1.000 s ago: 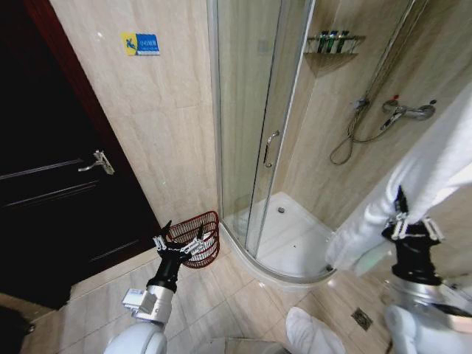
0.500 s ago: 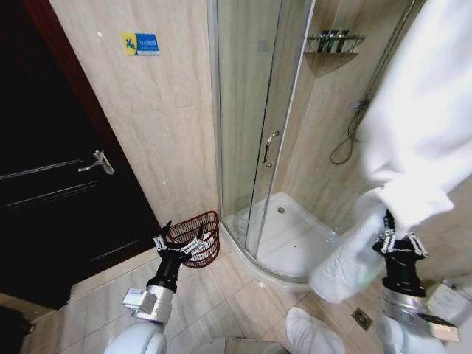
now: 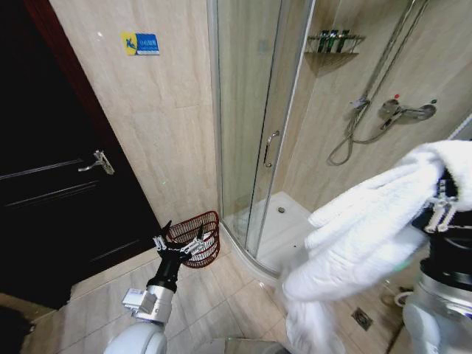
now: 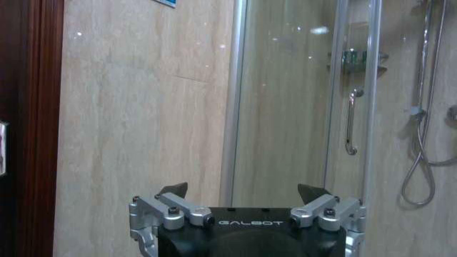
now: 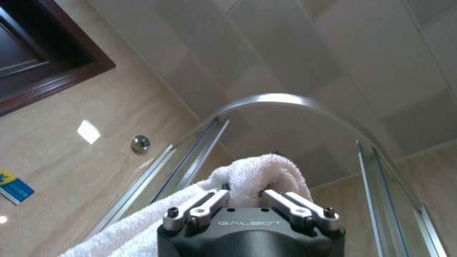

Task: Discard the used towel into the hamper.

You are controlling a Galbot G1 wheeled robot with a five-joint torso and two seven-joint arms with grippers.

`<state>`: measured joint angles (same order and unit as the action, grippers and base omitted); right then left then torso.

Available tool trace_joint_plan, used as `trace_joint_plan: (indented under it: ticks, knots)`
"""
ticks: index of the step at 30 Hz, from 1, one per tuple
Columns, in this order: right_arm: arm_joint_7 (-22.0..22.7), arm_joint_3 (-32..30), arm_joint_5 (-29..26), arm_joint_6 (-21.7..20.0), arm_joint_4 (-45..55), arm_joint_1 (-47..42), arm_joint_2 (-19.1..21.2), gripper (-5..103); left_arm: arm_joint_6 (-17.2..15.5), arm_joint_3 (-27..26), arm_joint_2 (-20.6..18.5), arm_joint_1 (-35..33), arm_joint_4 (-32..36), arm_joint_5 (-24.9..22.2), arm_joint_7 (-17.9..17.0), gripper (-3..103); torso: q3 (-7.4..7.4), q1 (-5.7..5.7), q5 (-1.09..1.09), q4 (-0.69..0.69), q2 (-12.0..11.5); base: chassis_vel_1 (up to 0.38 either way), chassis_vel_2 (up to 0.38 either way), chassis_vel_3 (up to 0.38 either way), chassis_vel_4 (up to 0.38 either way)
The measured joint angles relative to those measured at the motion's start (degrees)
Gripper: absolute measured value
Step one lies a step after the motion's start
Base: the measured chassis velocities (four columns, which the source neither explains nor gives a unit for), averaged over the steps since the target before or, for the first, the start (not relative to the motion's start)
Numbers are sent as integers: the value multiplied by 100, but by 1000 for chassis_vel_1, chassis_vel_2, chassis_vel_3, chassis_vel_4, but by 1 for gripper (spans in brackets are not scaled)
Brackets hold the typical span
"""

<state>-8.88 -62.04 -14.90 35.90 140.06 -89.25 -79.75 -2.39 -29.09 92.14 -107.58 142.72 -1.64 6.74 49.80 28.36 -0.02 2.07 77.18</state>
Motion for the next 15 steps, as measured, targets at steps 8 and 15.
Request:
trace_joint_plan:
  ticks: [8,15]
  knots:
    - [0,53,-228,-53,104,-68,-60,7,0,0,0,0,0,0,0,100,0,0,3,0,0,0,0,0,0]
    - [68,94,-420,-80,214,-131,-163,7,0,0,0,0,0,0,0,100,0,0,2,0,0,0,0,0,0]
